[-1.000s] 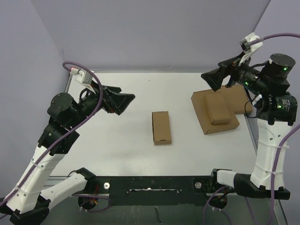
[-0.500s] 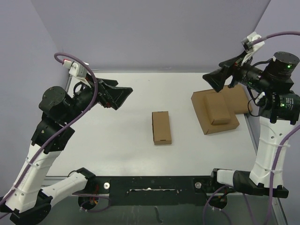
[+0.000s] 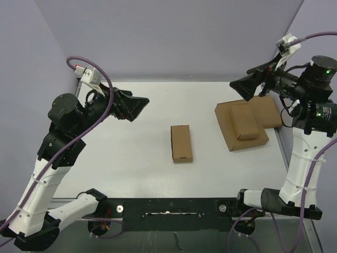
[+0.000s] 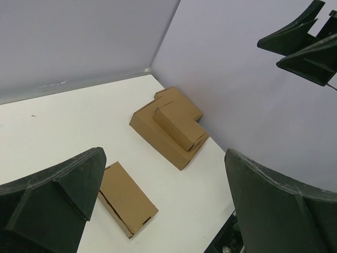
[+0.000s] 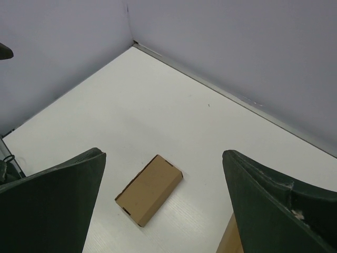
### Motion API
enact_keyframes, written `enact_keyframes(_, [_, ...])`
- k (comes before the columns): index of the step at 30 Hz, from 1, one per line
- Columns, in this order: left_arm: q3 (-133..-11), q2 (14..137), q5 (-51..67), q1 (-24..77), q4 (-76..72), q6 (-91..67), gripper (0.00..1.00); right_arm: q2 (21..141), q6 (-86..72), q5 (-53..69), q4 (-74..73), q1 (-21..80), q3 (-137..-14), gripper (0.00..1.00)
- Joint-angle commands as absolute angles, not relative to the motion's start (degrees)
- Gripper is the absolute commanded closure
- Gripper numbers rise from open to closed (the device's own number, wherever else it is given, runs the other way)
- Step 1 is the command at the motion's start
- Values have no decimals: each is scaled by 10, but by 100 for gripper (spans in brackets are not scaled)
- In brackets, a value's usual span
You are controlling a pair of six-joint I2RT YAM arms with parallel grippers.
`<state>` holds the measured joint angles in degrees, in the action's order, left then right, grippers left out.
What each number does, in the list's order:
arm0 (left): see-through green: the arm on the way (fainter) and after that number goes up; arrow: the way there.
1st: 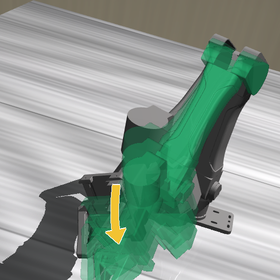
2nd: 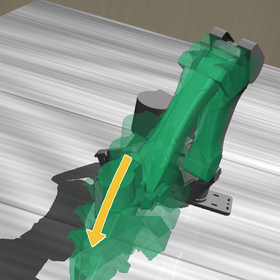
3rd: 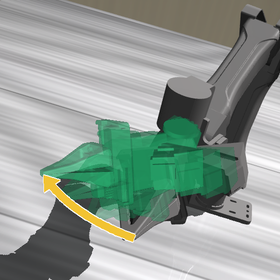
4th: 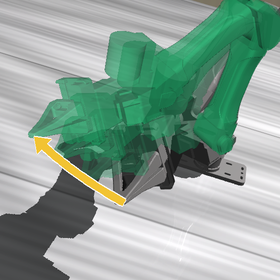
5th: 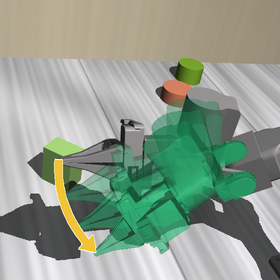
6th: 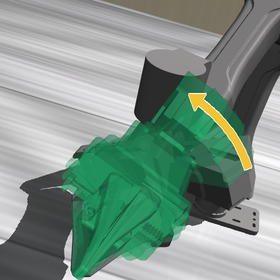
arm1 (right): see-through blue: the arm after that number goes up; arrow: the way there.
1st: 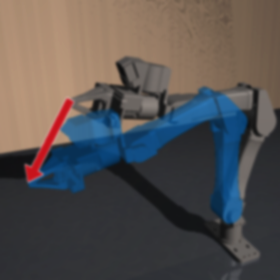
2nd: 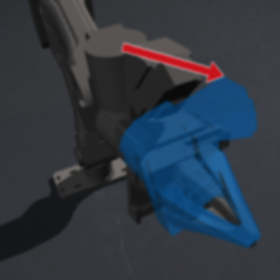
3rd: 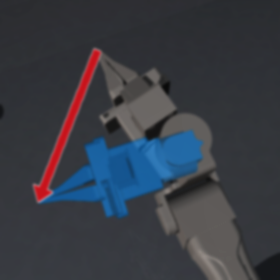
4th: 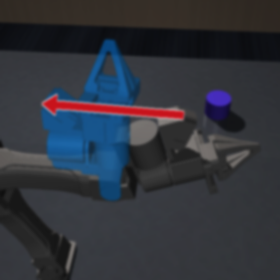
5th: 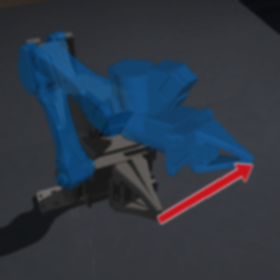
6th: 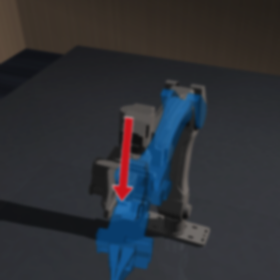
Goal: Fold the paper box
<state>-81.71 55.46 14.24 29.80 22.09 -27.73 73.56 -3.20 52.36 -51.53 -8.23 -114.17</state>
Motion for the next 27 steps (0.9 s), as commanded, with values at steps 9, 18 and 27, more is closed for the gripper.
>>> enact_keyframes(9, [-874,564,152,285,256,-242,2,726,-45,481,-497,-107,-1151,2])
enact_keyframes(18, [-903,588,150,274,277,-217,2,746,-53,464,-501,-119,-1174,2])
enact_keyframes(27, [-902,591,150,270,274,-225,2,743,-14,461,-503,-125,-1170,2])
